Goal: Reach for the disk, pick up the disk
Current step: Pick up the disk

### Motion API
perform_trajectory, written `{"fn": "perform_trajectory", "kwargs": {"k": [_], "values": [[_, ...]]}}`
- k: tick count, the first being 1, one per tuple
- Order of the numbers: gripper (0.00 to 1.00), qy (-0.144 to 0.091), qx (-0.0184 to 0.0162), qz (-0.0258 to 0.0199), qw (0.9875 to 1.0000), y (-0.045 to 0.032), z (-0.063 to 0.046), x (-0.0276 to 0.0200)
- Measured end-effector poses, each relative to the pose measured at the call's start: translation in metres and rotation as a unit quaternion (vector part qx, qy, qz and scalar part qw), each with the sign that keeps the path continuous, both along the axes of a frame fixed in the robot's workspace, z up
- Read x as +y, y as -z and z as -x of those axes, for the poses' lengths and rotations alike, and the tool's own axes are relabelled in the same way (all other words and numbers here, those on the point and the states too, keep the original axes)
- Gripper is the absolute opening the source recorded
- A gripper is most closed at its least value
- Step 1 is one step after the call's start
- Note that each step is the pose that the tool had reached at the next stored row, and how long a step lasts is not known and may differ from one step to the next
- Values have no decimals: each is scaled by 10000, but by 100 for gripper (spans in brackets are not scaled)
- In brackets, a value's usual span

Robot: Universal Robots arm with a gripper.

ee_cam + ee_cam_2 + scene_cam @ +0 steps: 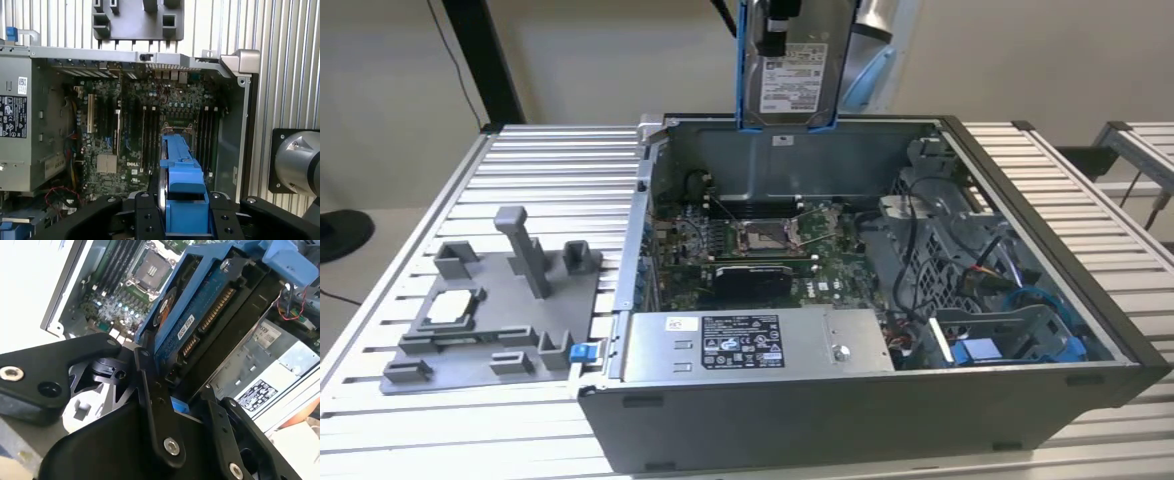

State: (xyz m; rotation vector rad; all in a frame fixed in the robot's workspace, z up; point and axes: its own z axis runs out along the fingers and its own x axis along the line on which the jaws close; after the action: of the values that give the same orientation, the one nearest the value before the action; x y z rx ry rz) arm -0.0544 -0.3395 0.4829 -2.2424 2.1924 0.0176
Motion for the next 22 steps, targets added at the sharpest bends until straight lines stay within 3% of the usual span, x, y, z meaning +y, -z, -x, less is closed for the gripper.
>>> {"fn": "perform_trajectory", "kwargs": {"k": [22], "values": [[0,0,1,0,10000,0,-518,-3]]}}
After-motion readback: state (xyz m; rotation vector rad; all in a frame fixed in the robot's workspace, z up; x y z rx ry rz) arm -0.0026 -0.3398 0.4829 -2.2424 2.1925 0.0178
